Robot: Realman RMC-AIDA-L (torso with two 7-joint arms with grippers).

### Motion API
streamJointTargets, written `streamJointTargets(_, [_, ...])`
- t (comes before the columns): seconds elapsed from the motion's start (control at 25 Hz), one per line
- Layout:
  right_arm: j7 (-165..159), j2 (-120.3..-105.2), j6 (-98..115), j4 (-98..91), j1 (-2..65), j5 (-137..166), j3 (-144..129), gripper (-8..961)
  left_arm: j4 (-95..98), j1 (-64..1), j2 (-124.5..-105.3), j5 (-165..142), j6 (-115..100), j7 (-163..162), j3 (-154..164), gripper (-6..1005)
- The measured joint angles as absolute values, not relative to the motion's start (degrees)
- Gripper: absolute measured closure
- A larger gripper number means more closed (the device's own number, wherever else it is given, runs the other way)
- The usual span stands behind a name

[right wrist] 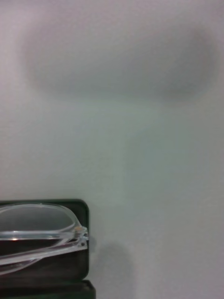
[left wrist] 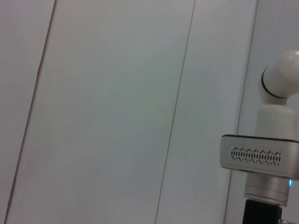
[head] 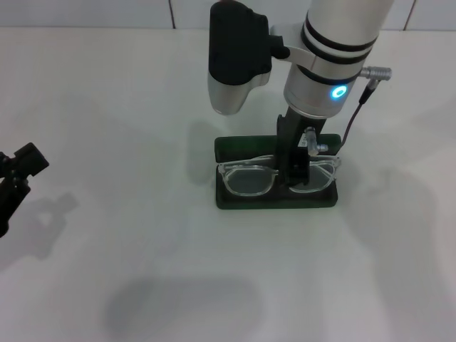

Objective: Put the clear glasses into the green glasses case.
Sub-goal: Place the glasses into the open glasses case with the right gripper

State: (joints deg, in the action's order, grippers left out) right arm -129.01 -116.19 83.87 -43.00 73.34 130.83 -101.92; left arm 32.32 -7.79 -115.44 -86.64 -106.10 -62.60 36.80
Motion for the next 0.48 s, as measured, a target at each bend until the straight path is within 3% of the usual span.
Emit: streamJointTargets(0.48, [-129.37, -116.19, 82.35, -42.71, 72.38, 130.23, -104.1, 784, 31.34, -8.01, -116.21, -87.54, -106.06, -61.25, 36.8, 921])
